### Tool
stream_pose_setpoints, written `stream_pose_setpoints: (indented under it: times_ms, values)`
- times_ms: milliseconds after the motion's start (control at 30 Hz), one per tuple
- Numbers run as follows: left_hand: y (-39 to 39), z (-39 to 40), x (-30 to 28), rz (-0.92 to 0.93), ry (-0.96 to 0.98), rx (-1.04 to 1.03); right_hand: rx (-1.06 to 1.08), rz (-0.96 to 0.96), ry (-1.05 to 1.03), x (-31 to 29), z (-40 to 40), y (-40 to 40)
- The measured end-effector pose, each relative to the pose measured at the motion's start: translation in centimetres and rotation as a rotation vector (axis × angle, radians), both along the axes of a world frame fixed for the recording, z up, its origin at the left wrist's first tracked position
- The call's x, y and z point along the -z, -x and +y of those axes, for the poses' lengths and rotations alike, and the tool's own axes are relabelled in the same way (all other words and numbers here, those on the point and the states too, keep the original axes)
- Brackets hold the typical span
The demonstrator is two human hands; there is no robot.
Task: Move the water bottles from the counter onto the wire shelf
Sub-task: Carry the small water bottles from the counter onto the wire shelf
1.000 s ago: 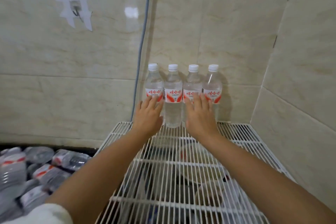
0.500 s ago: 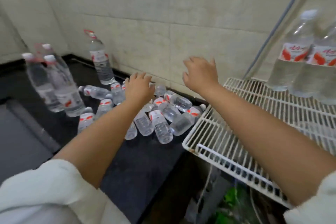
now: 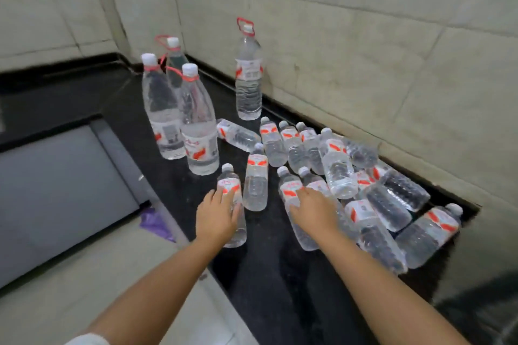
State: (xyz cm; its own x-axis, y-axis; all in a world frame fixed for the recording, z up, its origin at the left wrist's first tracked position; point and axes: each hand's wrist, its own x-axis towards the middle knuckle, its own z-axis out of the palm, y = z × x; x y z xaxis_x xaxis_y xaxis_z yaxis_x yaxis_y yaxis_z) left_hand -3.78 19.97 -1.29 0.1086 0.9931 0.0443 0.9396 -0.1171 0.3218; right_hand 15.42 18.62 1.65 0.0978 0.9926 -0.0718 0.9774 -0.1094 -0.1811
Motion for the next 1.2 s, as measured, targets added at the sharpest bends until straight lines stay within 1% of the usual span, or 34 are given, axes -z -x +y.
stream_pose_setpoints:
  times_ms: [100, 233, 333, 400, 467, 533, 600, 700, 833, 933, 1100, 1200]
  values:
    - [0.5, 0.8, 1.8, -0.065, 0.093, -0.065, 0.002, 0.086, -0.006, 2.6, 2.5, 2.2]
    - [0.1, 2.5, 3.7, -0.146, 0.169, -0.060, -0.082, 0.312, -0.039, 3.5, 6.8, 5.4]
    - [0.2, 3.2, 3.3, -0.239, 0.231, -0.070, -0.093, 0.329, -0.011, 3.8, 10.7, 6.8]
    - [0.5, 3.2, 3.2, -0.284, 0.232, -0.087, -0.019, 0.358, 0.052, 4.8, 12.5, 7.5]
    - [0.9, 3.1, 3.3, -0.281, 0.238, -0.089, 0.069, 0.420, 0.104, 5.7, 13.4, 8.3]
    - [1.3, 3.1, 3.5, -0.268, 0.260, -0.079, 0.138, 0.473, 0.119, 6.5, 13.6, 8.9]
    - [1.6, 3.1, 3.7, -0.275, 0.270, -0.082, 0.160, 0.489, 0.126, 6.6, 13.5, 9.1]
    - [2.4, 2.9, 4.2, -0.319, 0.270, -0.090, 0.114, 0.497, 0.177, 6.0, 12.3, 8.2]
    - [3.6, 2.3, 4.3, -0.412, 0.317, -0.122, -0.048, 0.431, 0.249, 4.9, 7.4, 6.5]
    - [3.5, 1.7, 4.1, -0.345, 0.336, -0.095, -0.075, 0.409, 0.325, 4.6, 3.2, 5.8]
    - [3.9, 0.3, 3.4, -0.252, 0.379, -0.041, -0.032, 0.375, 0.412, 4.0, -1.6, 4.6]
    - [3.9, -0.5, 2.9, -0.190, 0.433, -0.042, 0.013, 0.341, 0.399, 3.9, -2.7, 4.6]
